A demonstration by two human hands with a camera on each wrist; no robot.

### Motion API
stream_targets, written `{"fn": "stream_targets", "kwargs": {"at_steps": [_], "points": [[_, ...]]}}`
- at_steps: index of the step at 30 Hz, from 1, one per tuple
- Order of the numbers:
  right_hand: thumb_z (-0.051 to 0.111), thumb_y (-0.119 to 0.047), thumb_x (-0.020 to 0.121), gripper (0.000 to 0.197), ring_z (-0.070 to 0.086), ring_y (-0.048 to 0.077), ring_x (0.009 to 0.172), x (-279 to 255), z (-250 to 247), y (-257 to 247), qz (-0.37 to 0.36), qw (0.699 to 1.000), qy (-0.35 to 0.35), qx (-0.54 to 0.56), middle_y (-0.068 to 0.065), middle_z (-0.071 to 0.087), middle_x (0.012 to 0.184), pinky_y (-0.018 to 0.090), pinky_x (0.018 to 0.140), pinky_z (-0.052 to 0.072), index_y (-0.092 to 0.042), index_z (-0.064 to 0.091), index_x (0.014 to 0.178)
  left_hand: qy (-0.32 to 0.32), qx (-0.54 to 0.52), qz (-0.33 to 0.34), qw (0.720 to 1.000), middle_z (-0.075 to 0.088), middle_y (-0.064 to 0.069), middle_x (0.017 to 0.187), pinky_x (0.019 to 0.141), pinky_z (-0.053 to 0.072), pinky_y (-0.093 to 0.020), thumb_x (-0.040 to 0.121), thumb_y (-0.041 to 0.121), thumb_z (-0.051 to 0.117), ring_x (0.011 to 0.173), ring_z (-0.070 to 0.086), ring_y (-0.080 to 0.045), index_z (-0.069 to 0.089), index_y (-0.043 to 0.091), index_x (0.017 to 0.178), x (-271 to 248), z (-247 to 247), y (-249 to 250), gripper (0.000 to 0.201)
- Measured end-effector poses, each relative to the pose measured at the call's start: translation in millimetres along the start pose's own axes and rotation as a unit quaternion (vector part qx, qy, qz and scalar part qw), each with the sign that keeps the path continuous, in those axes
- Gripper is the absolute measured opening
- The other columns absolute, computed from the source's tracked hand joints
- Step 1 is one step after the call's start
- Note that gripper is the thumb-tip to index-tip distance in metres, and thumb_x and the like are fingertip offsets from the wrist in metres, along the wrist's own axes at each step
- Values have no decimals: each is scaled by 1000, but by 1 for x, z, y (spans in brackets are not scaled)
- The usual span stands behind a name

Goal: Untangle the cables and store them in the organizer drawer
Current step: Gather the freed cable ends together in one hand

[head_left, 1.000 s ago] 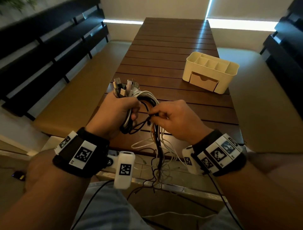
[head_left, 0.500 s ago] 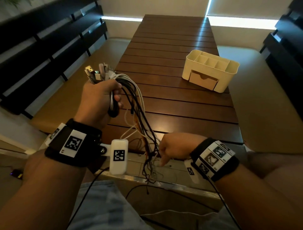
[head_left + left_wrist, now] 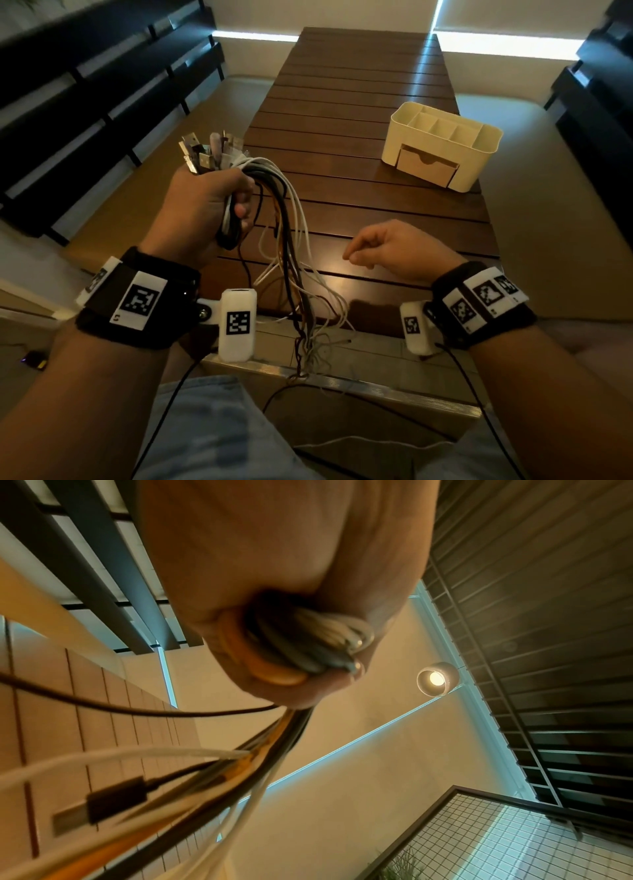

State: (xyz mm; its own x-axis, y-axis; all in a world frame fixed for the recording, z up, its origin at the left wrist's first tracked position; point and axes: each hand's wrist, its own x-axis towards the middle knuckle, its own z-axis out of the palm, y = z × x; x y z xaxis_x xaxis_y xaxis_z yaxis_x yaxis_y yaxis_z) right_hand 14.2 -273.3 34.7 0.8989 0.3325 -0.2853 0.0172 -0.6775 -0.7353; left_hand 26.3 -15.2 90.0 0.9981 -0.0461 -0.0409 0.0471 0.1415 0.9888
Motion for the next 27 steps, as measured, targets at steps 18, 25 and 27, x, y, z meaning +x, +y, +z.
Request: {"fn": "stream_targets", "kwargs": {"at_steps": [18,25,27], "points": [[58,-22,98,18,54,-6,56,5,20,-20,-141,971,125,144,-14,60,67,7,53,39,-12,70,89,-125,42,-40,990,37,-5,51,38,35,-24,76,0,56,39,36,-16,42,9,68,-14,-9,-11,19],[77,-45,71,57,69,17,103,1,28,-51,-202,948,43,243,0,72,110,38,92,55,-19,63,120,-270,72,-27,960,44,-9,53,37,40,-22,78,-3,61,36,42,-16,56,-5,83,-24,16,-12,7],[78,-40,73,48,71,19,92,2,35,-46,-184,949,4,257,2,73,98,39,85,56,-14,66,111,-250,21,0,968,41,-7,51,36,38,-21,76,-2,62,35,38,-14,51,4,74,-20,18,-8,13]]}}
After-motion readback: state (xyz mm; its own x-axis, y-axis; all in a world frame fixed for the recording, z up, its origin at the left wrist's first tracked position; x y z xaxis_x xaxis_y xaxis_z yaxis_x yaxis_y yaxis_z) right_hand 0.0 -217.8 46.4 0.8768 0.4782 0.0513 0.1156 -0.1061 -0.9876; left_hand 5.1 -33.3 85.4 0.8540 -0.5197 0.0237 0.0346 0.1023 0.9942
